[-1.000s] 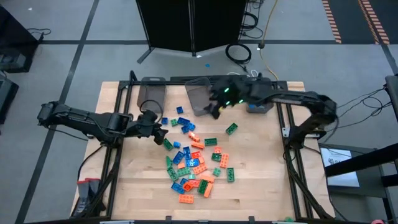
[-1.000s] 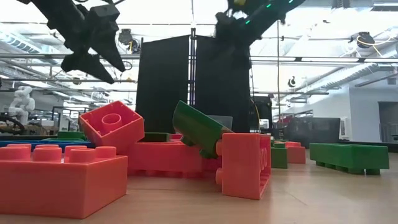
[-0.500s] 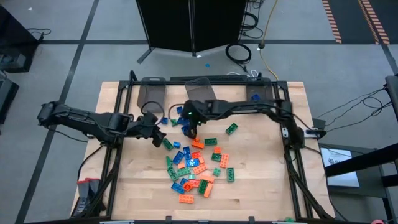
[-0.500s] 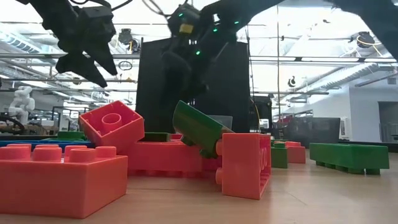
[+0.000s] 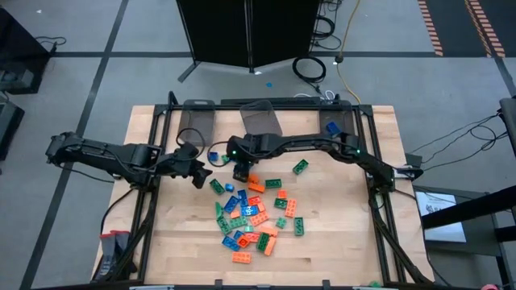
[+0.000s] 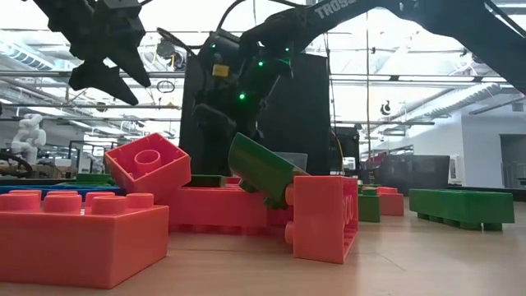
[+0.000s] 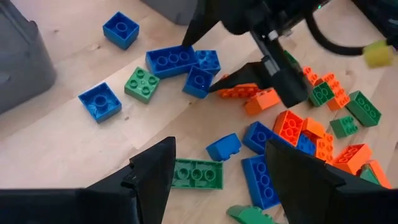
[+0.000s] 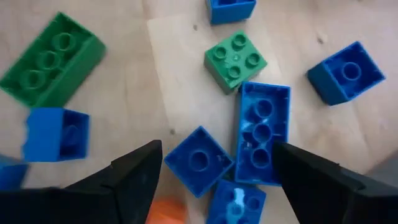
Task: Sort blocks
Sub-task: Put the blue game piece into the right black bin
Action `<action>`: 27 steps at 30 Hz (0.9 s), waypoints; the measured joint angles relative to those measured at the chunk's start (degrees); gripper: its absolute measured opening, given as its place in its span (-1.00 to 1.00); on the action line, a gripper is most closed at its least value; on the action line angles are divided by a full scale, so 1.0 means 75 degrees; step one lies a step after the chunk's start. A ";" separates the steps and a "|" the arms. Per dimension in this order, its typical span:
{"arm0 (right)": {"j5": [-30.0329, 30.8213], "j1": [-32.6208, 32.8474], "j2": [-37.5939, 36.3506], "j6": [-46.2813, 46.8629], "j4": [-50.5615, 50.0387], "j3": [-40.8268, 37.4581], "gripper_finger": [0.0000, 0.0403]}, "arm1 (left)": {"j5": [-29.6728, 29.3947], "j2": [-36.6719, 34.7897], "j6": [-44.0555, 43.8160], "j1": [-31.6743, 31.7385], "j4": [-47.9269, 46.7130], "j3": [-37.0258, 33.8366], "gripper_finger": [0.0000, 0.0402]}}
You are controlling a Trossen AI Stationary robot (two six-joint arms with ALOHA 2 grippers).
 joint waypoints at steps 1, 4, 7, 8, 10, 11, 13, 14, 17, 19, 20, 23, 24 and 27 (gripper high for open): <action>0.0173 0.0002 0.0002 0.0024 -0.0005 0.0000 0.48 | 0.0000 0.0000 0.0000 0.0000 0.0000 0.0000 0.24; 0.0740 -0.0032 0.0002 -0.0077 0.0176 0.0000 0.48 | -0.0003 -0.0002 0.0006 0.0000 0.0000 0.0000 0.24; 0.0887 -0.0128 -0.0010 -0.0219 0.0358 0.0003 0.48 | -0.0014 -0.0002 0.0029 0.0000 0.0000 0.0000 0.24; 0.0868 -0.0169 -0.0013 -0.0213 0.0463 0.0003 0.48 | -0.0020 -0.0002 0.0084 0.0000 0.0000 0.0000 0.24; 0.0859 -0.0216 0.0008 -0.0142 0.0519 0.0003 0.48 | -0.0020 -0.0002 0.0146 0.0000 0.0000 0.0001 0.24; 0.0845 -0.0235 0.0019 -0.0078 0.0504 0.0003 0.48 | -0.0020 -0.0002 0.0146 0.0000 0.0001 0.0000 0.24; 0.0785 -0.0254 0.0063 -0.0032 0.0430 0.0003 0.48 | -0.0020 -0.0002 0.0149 0.0000 0.0003 0.0000 0.24; 0.0726 -0.0253 0.0104 -0.0028 0.0460 0.0003 0.48 | -0.0020 -0.0002 0.0149 0.0000 0.0000 0.0000 0.24; 0.0620 -0.0242 0.0158 -0.0015 0.0480 0.0000 0.48 | -0.0020 -0.0004 0.0175 0.0000 0.0002 0.0000 0.24; 0.0632 -0.0234 0.0246 0.0015 0.0650 0.0005 0.48 | -0.0020 -0.0005 0.0176 0.0000 -0.0023 0.0000 0.24; 0.0629 -0.0234 0.0283 0.0049 0.0611 0.0006 0.48 | -0.0020 -0.0003 0.0178 0.0000 -0.0034 0.0000 0.24; 0.0628 -0.0234 0.0468 0.0141 0.0682 0.0013 0.48 | -0.0020 -0.0002 0.0190 0.0000 -0.0100 0.0000 0.24; 0.0559 -0.0237 0.0509 0.0169 0.0674 0.0024 0.48 | -0.0020 -0.0004 0.0198 -0.0003 -0.0141 0.0000 0.24; 0.0574 -0.0231 0.0614 0.0283 0.0526 0.0050 0.47 | -0.0018 -0.0005 0.0195 -0.0002 -0.0142 0.0000 0.24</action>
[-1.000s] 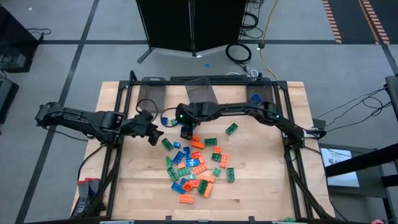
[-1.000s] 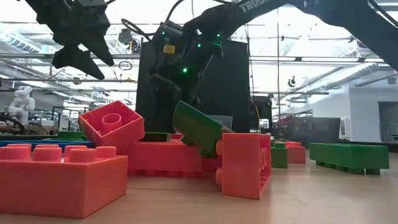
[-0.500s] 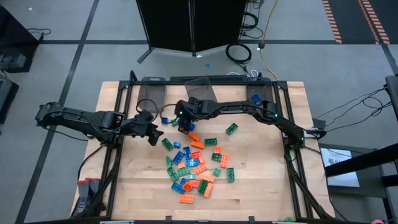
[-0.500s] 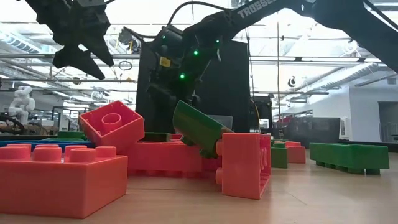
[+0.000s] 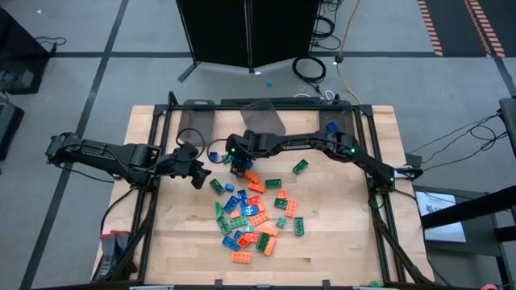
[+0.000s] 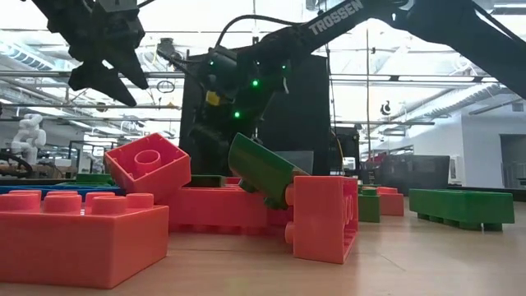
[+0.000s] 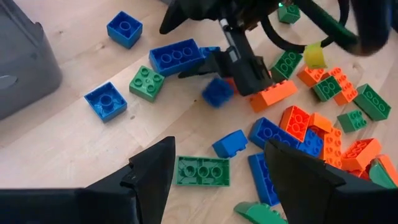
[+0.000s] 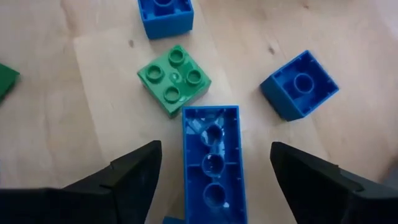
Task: Sort blocks
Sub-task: Put the blue game piece into the right black bin
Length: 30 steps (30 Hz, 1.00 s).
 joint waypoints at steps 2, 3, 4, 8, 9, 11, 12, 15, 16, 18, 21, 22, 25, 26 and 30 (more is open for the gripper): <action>-0.0173 -0.0005 0.0054 0.0212 -0.0188 -0.0031 0.41 | 0.0002 0.0000 0.0000 0.0000 0.0005 0.0000 0.24; -0.0254 -0.0006 0.0081 0.0353 -0.0280 -0.0036 0.35 | 0.0007 0.0001 0.0000 0.0002 -0.0003 0.0000 0.24; -0.0181 -0.0006 0.0073 0.0358 -0.0332 -0.0033 0.27 | 0.0010 0.0000 0.0000 -0.0001 -0.0003 0.0000 0.24; -0.0537 -0.0002 0.0073 0.0452 -0.0490 -0.0036 -0.24 | 0.0014 0.0000 -0.0001 0.0002 -0.0024 0.0000 0.24; -0.0654 0.0006 0.0066 0.0461 -0.0490 -0.0035 -0.38 | 0.0016 0.0000 0.0000 0.0002 -0.0021 0.0000 0.24; -0.0869 0.0023 0.0030 0.0454 -0.0507 -0.0039 -0.42 | 0.0018 0.0000 0.0000 0.0002 -0.0026 0.0000 0.24; -0.0864 0.0055 0.0023 0.0457 -0.0502 -0.0031 -0.42 | 0.0018 0.0000 -0.0003 0.0002 -0.0024 0.0000 0.24; -0.1016 0.0161 0.0041 0.0454 -0.0777 0.0251 -0.42 | 0.0018 0.0000 -0.0003 0.0002 -0.0024 0.0000 0.24; -0.1074 0.0195 0.0048 0.0454 -0.0864 0.0363 -0.42 | 0.0021 0.0000 -0.0006 0.0002 -0.0024 0.0000 0.24; -0.1069 0.0258 0.0058 0.0452 -0.0938 0.0631 -0.42 | 0.0023 0.0000 -0.0006 0.0002 -0.0024 0.0000 0.24; -0.1132 0.0318 0.0058 0.0419 -0.1312 0.1250 -0.42 | 0.0025 0.0000 -0.0023 0.0002 -0.0024 0.0000 0.24; -0.1164 0.0332 0.0058 0.0345 -0.1494 0.1503 -0.42 | 0.0027 0.0000 -0.0026 0.0002 -0.0024 0.0000 0.24; -0.1148 0.0355 0.0058 0.0144 -0.2215 0.2362 -0.42 | 0.0029 0.0000 -0.0041 0.0002 -0.0024 0.0000 0.24; -0.1095 0.0358 0.0058 0.0022 -0.2483 0.2673 -0.42 | 0.0036 0.0000 -0.0042 0.0002 -0.0024 0.0000 0.24; -0.0325 0.0197 -0.0079 -0.0624 -0.3873 0.3548 -0.42 | 0.0053 0.0003 -0.0047 0.0002 -0.0024 0.0000 0.24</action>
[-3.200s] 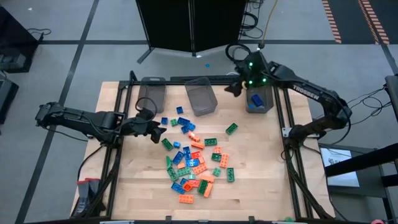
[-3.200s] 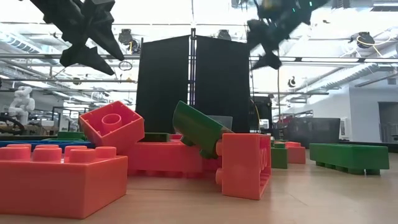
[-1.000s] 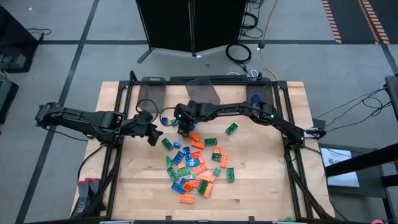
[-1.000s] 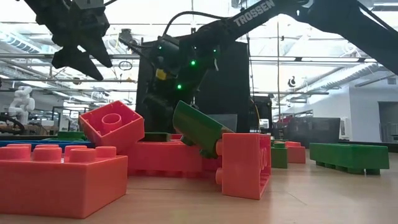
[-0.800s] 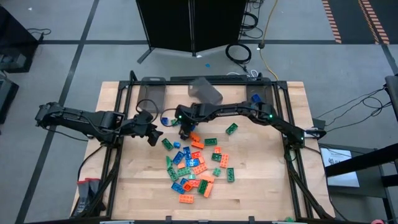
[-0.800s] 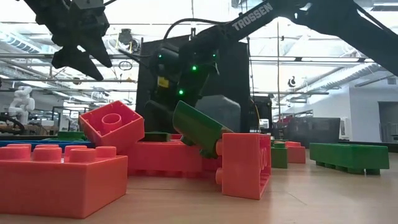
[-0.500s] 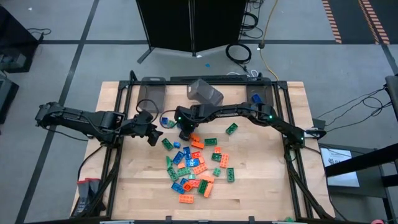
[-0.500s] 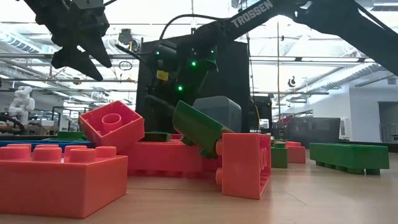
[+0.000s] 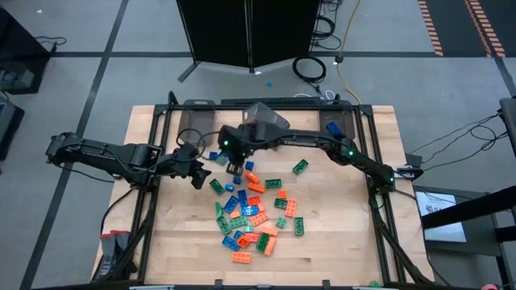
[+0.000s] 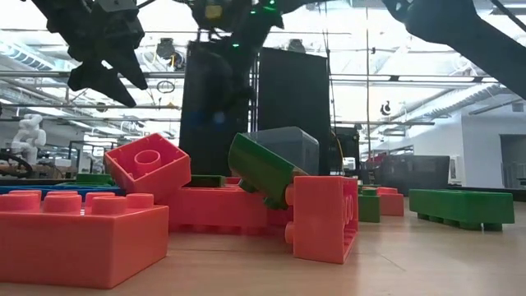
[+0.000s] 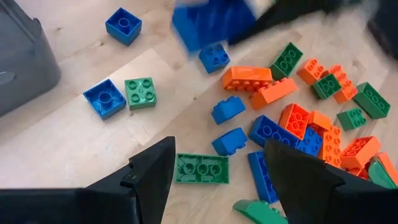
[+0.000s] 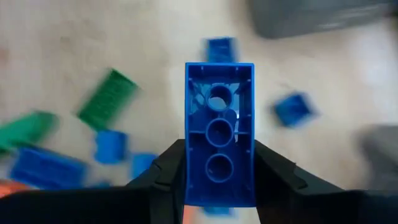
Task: Sort blocks
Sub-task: Put the blue game piece into the right black bin
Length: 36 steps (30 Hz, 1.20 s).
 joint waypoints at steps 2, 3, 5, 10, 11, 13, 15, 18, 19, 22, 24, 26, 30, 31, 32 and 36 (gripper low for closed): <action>0.0368 -0.0226 -0.0366 -0.0266 -0.0460 -0.0302 -0.42 | 0.0000 -0.0003 0.0000 0.0000 0.0006 0.0000 0.24; 0.0553 -0.0342 -0.0477 -0.0372 -0.0833 -0.0341 -0.42 | 0.0000 0.0000 0.0000 0.0000 -0.0001 0.0000 0.24; 0.0817 -0.0610 -0.0747 -0.0588 -0.1518 -0.0349 -0.42 | 0.0000 0.0000 0.0000 0.0000 0.0005 0.0000 0.24; 0.1393 -0.1246 -0.1646 -0.0931 -0.2528 -0.0355 -0.42 | -0.0003 0.0000 -0.0006 0.0000 0.0003 0.0000 0.24; 0.1494 -0.1395 -0.1861 -0.0936 -0.2697 -0.0355 -0.42 | -0.0003 0.0000 -0.0010 0.0000 0.0003 0.0000 0.24; 0.1811 -0.1720 -0.2292 -0.0933 -0.3015 -0.0355 -0.42 | -0.0003 0.0000 -0.0011 0.0000 0.0007 0.0000 0.24; 0.2193 -0.2127 -0.2718 -0.0894 -0.3309 -0.0402 -0.42 | -0.0003 0.0000 -0.0015 0.0000 0.0009 0.0000 0.24; 0.2373 -0.2831 -0.3424 -0.0692 -0.3504 -0.0774 -0.42 | -0.0003 0.0000 -0.0015 0.0000 0.0028 0.0000 0.24; 0.2372 -0.3068 -0.3671 -0.0619 -0.3522 -0.1008 -0.42 | -0.0003 0.0000 -0.0017 0.0000 0.0037 0.0000 0.24; 0.2410 -0.3761 -0.4459 -0.0331 -0.3395 -0.2078 -0.42 | -0.0025 0.0000 -0.0017 0.0000 0.0085 0.0000 0.24; 0.2391 -0.4147 -0.5029 -0.0086 -0.2983 -0.3110 -0.42 | -0.0140 0.0000 -0.0022 -0.0002 0.0083 0.0000 0.24; 0.2363 -0.4425 -0.5599 0.0160 -0.2300 -0.4307 -0.42 | -0.0259 0.0000 -0.0024 0.0000 0.0082 0.0000 0.24; 0.2087 -0.4732 -0.6447 0.0462 -0.0805 -0.6565 -0.42 | -0.0382 0.0000 -0.0029 0.0000 0.0079 0.0000 0.24; 0.1989 -0.4800 -0.6563 0.0559 -0.0545 -0.7021 -0.42 | -0.0385 0.0000 -0.0029 0.0000 0.0079 0.0000 0.24; 0.1861 -0.4851 -0.6639 0.0692 -0.0301 -0.7414 -0.42 | -0.0385 0.0000 -0.0029 -0.0001 0.0076 0.0000 0.24; 0.1533 -0.4991 -0.6731 0.1079 0.0319 -0.8490 -0.42 | -0.0396 0.0000 -0.0026 0.0000 0.0073 0.0000 0.24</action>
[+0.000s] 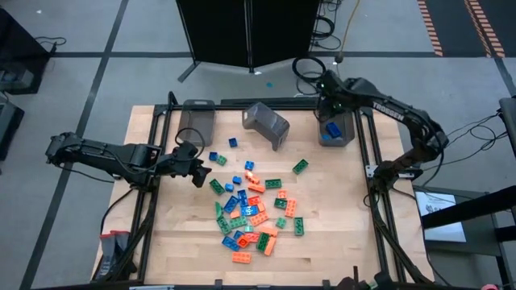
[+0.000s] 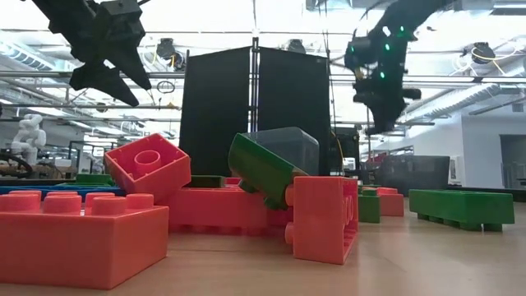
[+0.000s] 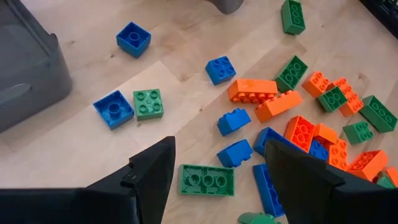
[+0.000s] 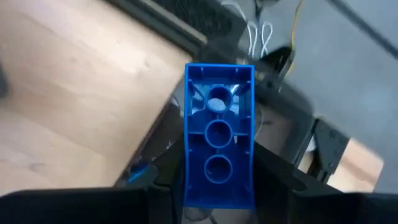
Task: Sort blocks
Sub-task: Put the blue game piece into the right black bin, then adjust the middle black bin on the table
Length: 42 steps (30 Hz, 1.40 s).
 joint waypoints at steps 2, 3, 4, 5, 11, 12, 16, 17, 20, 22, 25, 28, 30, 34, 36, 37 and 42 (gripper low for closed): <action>0.0029 0.0002 0.0003 0.0049 0.0149 -0.0341 -0.42 | -0.0003 0.0000 -0.0002 0.0000 0.0000 0.0000 0.24; 0.0029 0.0003 0.0003 0.0053 0.0273 -0.0480 -0.42 | -0.0003 0.0000 -0.0003 -0.0001 -0.0003 0.0000 0.24; 0.0028 -0.0002 0.0003 0.0053 0.0412 -0.0599 -0.42 | -0.0003 0.0000 -0.0003 0.0000 -0.0001 0.0000 0.24; 0.0026 -0.0010 0.0003 0.0054 0.0480 -0.0686 -0.42 | -0.0003 0.0000 -0.0010 0.0000 -0.0003 0.0000 0.24; 0.0033 -0.0095 0.0003 0.0052 0.0519 -0.0905 -0.29 | 0.0009 0.0000 -0.0189 0.0000 -0.0015 0.0000 0.24; 0.0026 -0.0093 0.0003 0.0054 0.0539 -0.0900 -0.16 | 0.0024 0.0000 -0.0189 0.0000 -0.0014 0.0000 0.24; 0.0025 -0.0093 0.0003 0.0054 0.0542 -0.0899 0.36 | 0.0041 0.0000 -0.0190 0.0000 -0.0015 0.0000 0.24; 0.0021 -0.0096 0.0003 0.0054 0.0539 -0.0902 0.46 | 0.0050 0.0000 -0.0192 0.0000 -0.0012 0.0000 0.24; -0.0293 -0.0095 0.0003 0.0118 0.0450 -0.0873 0.60 | 0.0007 0.0000 -0.0192 0.0000 -0.0008 0.0000 0.24; -0.0443 -0.0093 0.0001 0.0183 0.0384 -0.0796 0.61 | -0.0233 0.0000 -0.0185 -0.0003 0.0092 0.0000 0.24; -0.0840 -0.0084 -0.0086 0.0158 0.0330 -0.0603 0.56 | -0.1044 0.0000 -0.0035 0.0027 0.0605 0.0000 0.24; -0.1133 -0.0078 -0.0289 0.0057 0.0338 -0.0304 0.50 | -0.2138 0.0050 0.0713 0.0178 0.1549 0.0000 0.24; -0.1193 -0.0065 -0.0459 -0.0011 0.0336 -0.0074 0.47 | -0.2719 0.0195 0.1432 0.0377 0.2322 0.0000 0.24; -0.1216 -0.0035 -0.0905 -0.0263 0.0336 0.0423 0.45 | -0.2910 0.0860 0.3044 0.1059 0.3767 0.0000 0.24; -0.1216 -0.0035 -0.1149 -0.0359 0.0336 0.0644 0.45 | -0.2491 0.1351 0.3694 0.1457 0.4338 0.0000 0.24; -0.1214 -0.0035 -0.1279 -0.0380 0.0344 0.0747 0.46 | -0.2305 0.1626 0.3990 0.1629 0.4596 0.0003 0.24; -0.1198 -0.0035 -0.1888 -0.0425 0.0379 0.1059 0.46 | -0.2247 0.2824 0.5848 0.2197 0.5910 0.0000 0.24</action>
